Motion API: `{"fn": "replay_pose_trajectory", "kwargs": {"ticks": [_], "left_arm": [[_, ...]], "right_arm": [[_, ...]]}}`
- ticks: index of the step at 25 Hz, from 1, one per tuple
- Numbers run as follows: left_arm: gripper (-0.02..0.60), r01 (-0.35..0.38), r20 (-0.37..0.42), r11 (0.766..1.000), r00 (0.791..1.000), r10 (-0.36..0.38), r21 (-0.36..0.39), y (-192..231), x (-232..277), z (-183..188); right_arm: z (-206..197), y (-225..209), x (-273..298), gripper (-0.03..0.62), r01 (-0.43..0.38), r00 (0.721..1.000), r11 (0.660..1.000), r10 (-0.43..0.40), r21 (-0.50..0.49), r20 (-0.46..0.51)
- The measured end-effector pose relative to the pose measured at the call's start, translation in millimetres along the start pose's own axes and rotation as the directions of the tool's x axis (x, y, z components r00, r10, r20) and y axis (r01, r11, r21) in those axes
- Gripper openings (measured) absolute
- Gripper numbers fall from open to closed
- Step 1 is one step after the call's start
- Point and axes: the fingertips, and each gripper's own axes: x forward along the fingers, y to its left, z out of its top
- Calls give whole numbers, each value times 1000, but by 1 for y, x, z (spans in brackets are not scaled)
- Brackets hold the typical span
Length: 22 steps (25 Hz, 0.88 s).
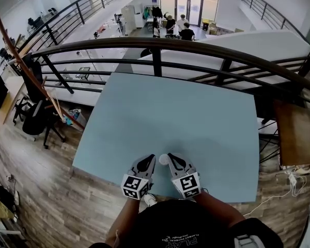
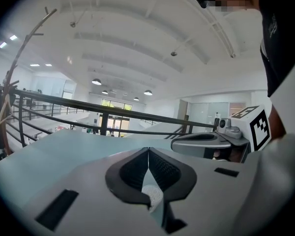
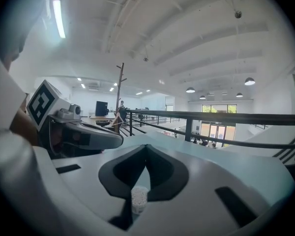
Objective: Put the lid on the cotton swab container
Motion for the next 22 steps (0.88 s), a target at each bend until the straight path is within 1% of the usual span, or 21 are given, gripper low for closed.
{"fn": "replay_pose_trajectory", "kwargs": {"ticks": [3,7,11,15,17,22], "left_arm": [[15,-6,0,1000,1000,6,10,-1,1,1],[15,-25,-3,999,1000,25,42,0,-1,2],[15,-16,1,999,1000,16,39,-4,-1,2],[15,-11,-30,997,999,13,72,-6,2,1],[15,-9,-38,997,999,12,74,-8,2,0],[15,-10,-31,997,999,12,75,-11,-3,2]], "right_arm": [[3,-2,0,17,0,1000,1000,0,-1,12],[5,0,2,17,2,1000,1000,-2,-9,7],[2,-3,-3,17,16,1000,1000,-16,-15,-12],[0,-2,-1,17,8,1000,1000,-8,-20,-22],[-2,-2,-4,17,11,999,1000,-11,-13,-30],[0,-2,-9,17,19,1000,1000,-19,-2,-25]]}}
